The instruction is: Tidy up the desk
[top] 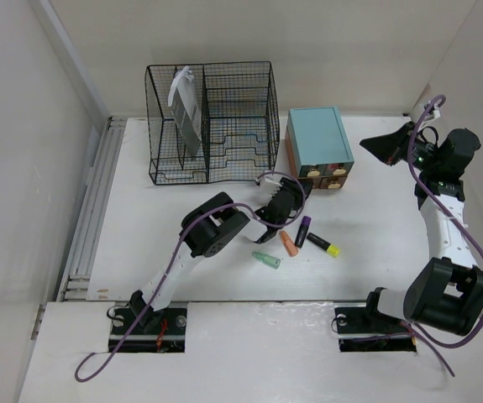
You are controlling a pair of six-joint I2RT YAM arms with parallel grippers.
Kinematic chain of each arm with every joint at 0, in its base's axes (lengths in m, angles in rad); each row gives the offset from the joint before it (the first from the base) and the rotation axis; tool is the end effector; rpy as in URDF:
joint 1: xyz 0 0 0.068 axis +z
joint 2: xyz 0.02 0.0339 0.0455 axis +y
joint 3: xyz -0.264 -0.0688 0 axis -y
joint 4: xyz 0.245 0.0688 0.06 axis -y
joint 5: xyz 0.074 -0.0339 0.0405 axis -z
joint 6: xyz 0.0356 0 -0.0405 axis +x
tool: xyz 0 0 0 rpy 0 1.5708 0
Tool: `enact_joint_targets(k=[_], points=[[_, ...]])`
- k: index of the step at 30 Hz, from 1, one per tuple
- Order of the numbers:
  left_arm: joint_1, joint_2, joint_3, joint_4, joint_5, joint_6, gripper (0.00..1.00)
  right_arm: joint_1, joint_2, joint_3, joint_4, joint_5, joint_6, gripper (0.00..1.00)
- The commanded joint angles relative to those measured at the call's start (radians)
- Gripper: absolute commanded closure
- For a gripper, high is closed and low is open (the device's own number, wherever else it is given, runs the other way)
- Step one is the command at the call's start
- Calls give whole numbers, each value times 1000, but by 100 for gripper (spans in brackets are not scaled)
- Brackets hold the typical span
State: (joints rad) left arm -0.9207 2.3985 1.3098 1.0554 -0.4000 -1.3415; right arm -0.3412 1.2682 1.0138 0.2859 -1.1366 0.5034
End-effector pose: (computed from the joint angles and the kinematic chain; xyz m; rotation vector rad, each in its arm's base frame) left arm 0.3063 -0.3800 0.0993 -0.7076 1.6550 -1.3935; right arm 0.2770 -0.0641 0.3647 -0.2630 1.6255 0.9901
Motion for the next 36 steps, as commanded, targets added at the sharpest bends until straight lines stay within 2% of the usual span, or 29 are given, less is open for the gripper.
enact_joint_targets(k=[1,9,14,25,36], points=[[17,16,28,31,-80,30,69,-15,-30,-3,78,-32,20,84],[17,16,37,40,-89,30,75,-15,-30,-3,78,-32,20,84],[17,16,28,49,-80,30,83,-15,-30,-3,87,-32,20,84],[-35,-2,-24,89,-71,21,87,-15,-30,-12,87,-32,20,84],[-87,-53,-162,186,-40,10,87,-15,-30,-12,96,-32,38,84]])
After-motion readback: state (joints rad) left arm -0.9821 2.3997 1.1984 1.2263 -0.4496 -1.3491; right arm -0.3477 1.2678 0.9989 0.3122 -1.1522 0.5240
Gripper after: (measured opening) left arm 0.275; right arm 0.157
